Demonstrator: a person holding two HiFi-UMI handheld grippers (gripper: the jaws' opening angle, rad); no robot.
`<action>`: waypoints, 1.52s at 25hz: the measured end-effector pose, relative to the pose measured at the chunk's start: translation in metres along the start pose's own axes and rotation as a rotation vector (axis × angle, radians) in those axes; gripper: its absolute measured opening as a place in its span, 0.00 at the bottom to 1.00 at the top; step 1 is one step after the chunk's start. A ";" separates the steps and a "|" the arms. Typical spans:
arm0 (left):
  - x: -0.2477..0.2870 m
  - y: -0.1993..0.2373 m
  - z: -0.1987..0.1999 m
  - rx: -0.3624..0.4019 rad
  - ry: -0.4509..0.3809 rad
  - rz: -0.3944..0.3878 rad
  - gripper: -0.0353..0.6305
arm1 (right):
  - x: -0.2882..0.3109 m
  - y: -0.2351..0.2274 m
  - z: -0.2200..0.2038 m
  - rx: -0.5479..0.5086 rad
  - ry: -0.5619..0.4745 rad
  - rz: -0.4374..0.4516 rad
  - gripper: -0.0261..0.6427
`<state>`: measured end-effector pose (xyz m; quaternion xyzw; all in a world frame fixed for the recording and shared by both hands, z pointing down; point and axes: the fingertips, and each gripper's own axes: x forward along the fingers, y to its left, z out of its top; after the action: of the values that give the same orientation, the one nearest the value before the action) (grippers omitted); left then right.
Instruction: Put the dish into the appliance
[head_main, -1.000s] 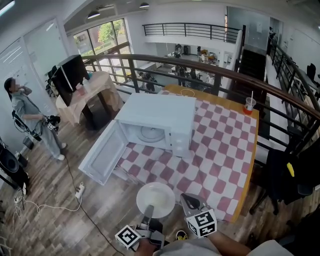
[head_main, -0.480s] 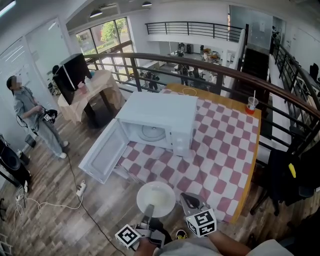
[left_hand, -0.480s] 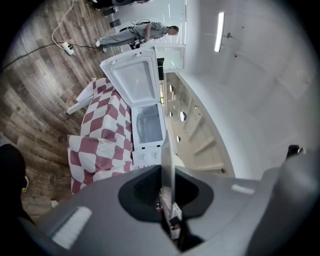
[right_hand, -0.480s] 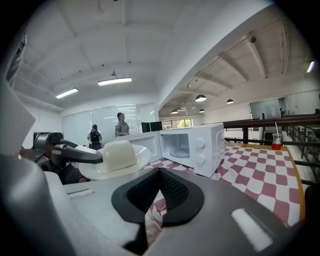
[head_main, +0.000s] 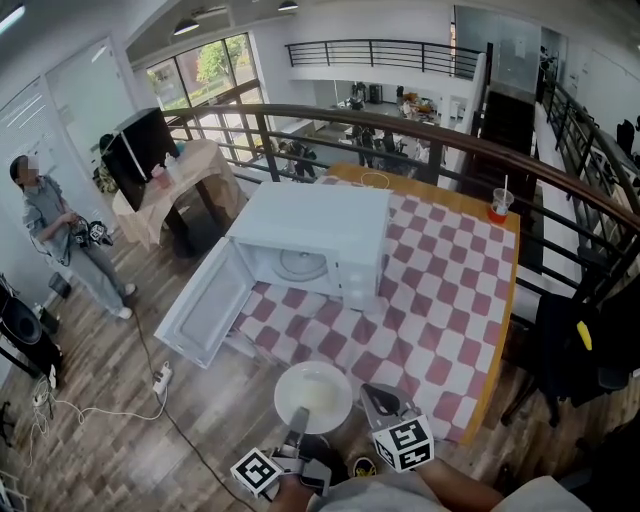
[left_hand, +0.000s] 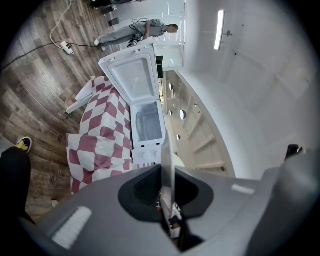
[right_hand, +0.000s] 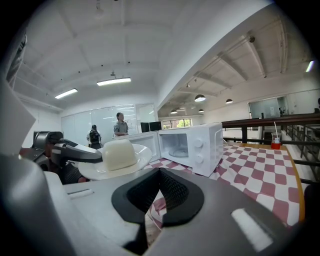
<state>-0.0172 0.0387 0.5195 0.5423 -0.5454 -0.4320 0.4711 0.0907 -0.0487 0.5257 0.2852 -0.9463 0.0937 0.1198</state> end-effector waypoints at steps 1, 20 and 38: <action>0.001 0.000 0.001 0.002 0.003 0.000 0.10 | 0.001 0.000 0.000 -0.001 0.000 -0.001 0.03; 0.053 0.018 0.069 -0.033 0.004 -0.012 0.10 | 0.081 -0.007 0.023 -0.035 0.027 -0.018 0.03; 0.131 0.022 0.165 -0.047 0.032 -0.011 0.10 | 0.180 -0.020 0.067 -0.041 0.057 -0.070 0.03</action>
<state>-0.1792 -0.0974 0.5167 0.5407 -0.5247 -0.4386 0.4900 -0.0551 -0.1752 0.5141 0.3130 -0.9336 0.0783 0.1557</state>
